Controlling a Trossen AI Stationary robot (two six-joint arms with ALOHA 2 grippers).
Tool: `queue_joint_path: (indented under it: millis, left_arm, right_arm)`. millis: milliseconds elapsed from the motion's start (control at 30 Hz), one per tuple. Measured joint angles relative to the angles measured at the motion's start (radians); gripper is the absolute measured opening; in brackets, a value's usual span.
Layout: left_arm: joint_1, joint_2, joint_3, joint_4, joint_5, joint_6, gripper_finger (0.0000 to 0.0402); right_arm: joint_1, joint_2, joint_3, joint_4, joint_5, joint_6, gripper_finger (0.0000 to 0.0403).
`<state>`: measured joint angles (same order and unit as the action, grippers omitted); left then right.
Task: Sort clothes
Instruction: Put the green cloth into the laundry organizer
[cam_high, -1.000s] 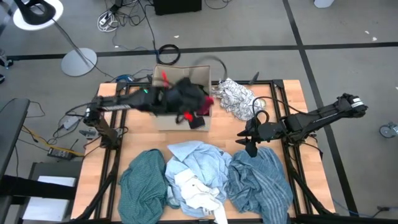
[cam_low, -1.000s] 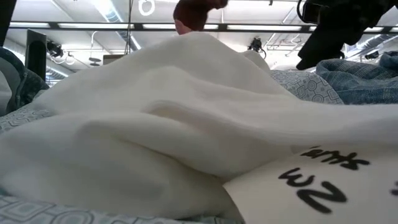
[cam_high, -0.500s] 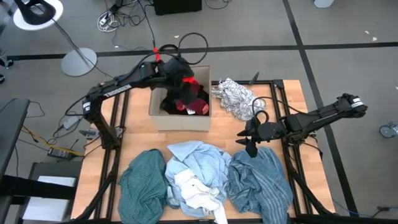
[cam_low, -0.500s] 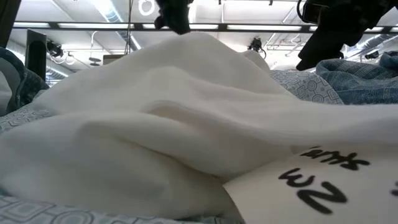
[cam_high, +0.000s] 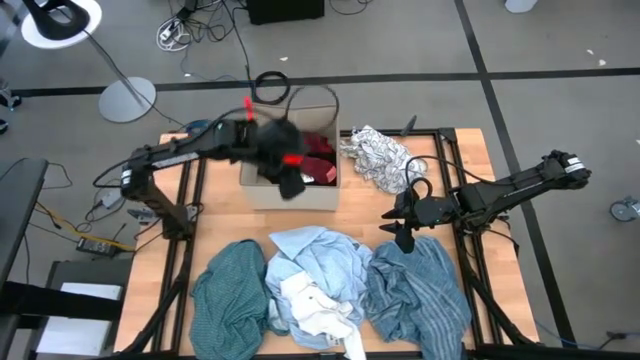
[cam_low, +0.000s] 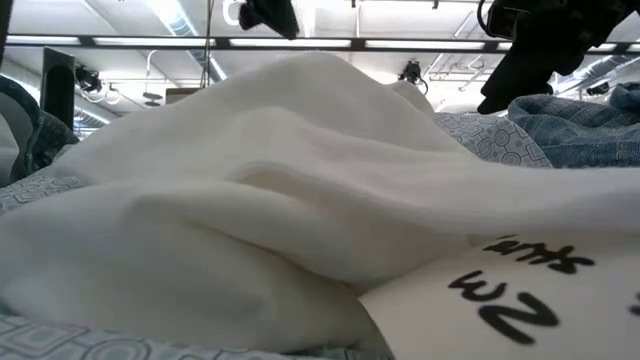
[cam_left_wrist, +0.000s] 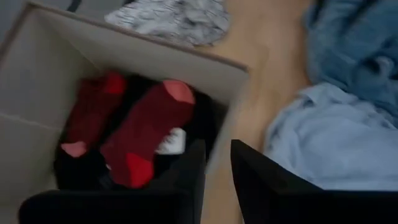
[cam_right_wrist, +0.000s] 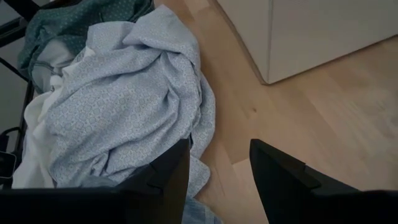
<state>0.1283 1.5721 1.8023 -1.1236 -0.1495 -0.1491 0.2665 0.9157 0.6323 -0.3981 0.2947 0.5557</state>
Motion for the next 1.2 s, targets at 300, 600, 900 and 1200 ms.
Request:
queue_joint_path:
  millis: [300,600,900,1200]
  left_arm:
    - [-0.252,-0.226,-0.353,0.109,-0.148,-0.302,0.0082]
    - [-0.536,-0.334,-0.602,0.112,-0.269,-0.738,0.0082]
    - [-0.73,-0.33,-0.756,0.1,-0.324,-1.121,0.0082]
    - [-0.85,-0.329,-0.958,0.169,-0.324,-1.486,0.0083]
  right_arm:
    - [0.0,0.0,0.0,0.0,0.0,-0.01,0.0168]
    - [0.0,0.0,0.0,0.005,0.0,-0.01,0.0168]
    - [0.0,0.0,0.001,0.008,0.002,-0.01,0.0168]
    - [0.0,0.0,0.001,0.005,0.005,-0.012,0.0168]
